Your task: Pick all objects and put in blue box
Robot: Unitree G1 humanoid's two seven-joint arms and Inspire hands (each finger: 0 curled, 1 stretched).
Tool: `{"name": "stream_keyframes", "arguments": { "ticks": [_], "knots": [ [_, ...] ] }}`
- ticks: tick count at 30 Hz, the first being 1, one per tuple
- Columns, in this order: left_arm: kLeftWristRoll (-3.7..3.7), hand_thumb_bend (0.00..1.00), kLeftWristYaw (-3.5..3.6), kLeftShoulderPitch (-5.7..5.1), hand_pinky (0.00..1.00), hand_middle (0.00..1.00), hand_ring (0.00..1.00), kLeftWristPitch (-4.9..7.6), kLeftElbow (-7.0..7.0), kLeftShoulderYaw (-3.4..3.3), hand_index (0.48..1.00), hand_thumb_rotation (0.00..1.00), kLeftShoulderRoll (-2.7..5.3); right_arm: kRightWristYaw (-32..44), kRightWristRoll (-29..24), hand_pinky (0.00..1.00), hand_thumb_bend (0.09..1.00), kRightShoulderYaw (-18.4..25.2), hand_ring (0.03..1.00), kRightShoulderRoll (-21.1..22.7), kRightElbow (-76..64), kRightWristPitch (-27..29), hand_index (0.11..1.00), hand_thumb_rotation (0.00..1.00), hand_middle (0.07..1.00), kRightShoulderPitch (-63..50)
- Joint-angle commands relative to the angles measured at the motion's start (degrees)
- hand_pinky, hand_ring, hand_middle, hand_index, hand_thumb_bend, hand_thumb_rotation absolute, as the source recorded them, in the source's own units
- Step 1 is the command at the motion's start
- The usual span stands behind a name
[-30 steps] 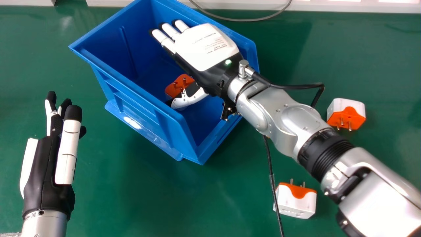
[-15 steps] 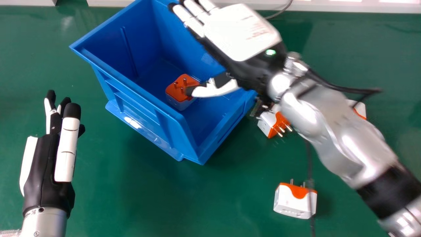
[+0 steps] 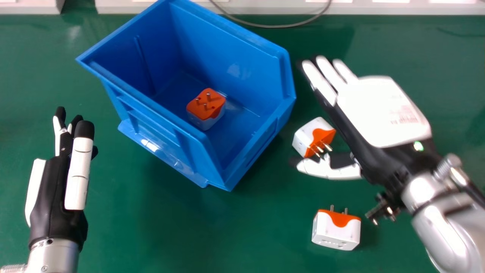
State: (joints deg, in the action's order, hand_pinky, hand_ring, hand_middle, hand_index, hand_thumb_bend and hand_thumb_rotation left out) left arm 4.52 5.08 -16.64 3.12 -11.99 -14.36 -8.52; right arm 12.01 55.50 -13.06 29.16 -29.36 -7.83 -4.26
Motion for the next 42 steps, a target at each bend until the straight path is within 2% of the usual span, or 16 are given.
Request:
{"name": "stream_keyframes", "arguments": {
  "ticks": [1, 3, 5, 9, 17, 22, 27, 34, 37, 42],
  "knots": [
    [-0.43, 0.74, -0.28, -0.16, 0.94, 1.00, 0.98, 1.03, -0.92, -0.12, 0.983, 1.00, -0.25, -3.42, 1.29, 0.85, 0.438, 2.11, 0.942, 0.47, -1.84, 1.80, 0.941, 0.65, 0.976, -3.46],
    [-0.61, 0.74, -0.42, -0.25, 0.94, 1.00, 0.98, 0.94, -1.27, 0.04, 0.983, 1.00, -0.17, -5.06, 2.07, 0.83, 0.441, 2.70, 0.931, 0.37, -1.09, 2.58, 0.934, 0.67, 0.966, -6.52],
    [-0.65, 0.74, -0.39, -0.18, 0.94, 1.00, 0.98, 1.14, -0.92, 0.00, 0.983, 1.00, -0.23, -6.29, 3.11, 0.84, 0.441, 2.79, 0.931, -0.44, -0.37, 2.37, 0.936, 0.68, 0.966, -9.57],
    [-0.65, 0.74, -0.34, -0.25, 0.94, 1.00, 0.98, 1.23, -0.99, 0.04, 0.983, 1.00, -0.24, -6.90, 4.78, 0.89, 0.422, 2.57, 0.958, -1.84, 0.22, 1.43, 0.959, 0.74, 0.992, -14.14],
    [-0.64, 0.73, -0.31, -0.56, 0.94, 1.00, 0.98, 0.85, -1.88, 0.21, 0.984, 1.00, -0.23, -7.95, 5.17, 0.89, 0.437, 1.74, 0.974, -3.33, 4.75, 1.47, 0.983, 0.74, 1.000, -16.01],
    [-0.48, 0.73, -0.21, -0.72, 0.94, 1.00, 0.98, 0.68, -2.19, 0.17, 0.984, 1.00, -0.30, -7.49, 5.73, 0.87, 0.427, 1.87, 0.972, -2.35, 6.67, 1.55, 0.984, 0.72, 1.000, -17.09],
    [-0.27, 0.74, -0.10, -0.41, 0.94, 1.00, 0.98, 0.15, -2.39, -0.01, 0.985, 1.00, -0.56, -5.34, 6.63, 0.85, 0.414, 2.23, 0.952, -0.33, 6.40, 1.84, 0.975, 0.71, 0.995, -17.48],
    [-0.04, 0.75, -0.01, -0.56, 0.94, 1.00, 0.98, -0.75, -3.41, -0.17, 0.986, 1.00, -0.63, -3.54, 7.16, 0.85, 0.414, 1.78, 0.945, 1.59, 8.64, 1.78, 0.968, 0.70, 0.990, -17.00],
    [0.05, 0.76, 0.13, -0.40, 0.94, 1.00, 0.98, -0.84, -3.08, -0.30, 0.987, 1.00, -0.71, -2.92, 6.95, 0.86, 0.414, 1.94, 0.945, 2.27, 9.15, 2.14, 0.965, 0.71, 0.991, -16.69],
    [0.03, 0.77, 0.15, -0.67, 0.94, 1.00, 0.99, -1.79, -4.48, -0.26, 0.989, 1.00, -0.69, -1.91, 6.65, 0.85, 0.415, 1.57, 0.943, 3.59, 10.79, 3.05, 0.960, 0.71, 0.988, -15.42]
  ]
}}
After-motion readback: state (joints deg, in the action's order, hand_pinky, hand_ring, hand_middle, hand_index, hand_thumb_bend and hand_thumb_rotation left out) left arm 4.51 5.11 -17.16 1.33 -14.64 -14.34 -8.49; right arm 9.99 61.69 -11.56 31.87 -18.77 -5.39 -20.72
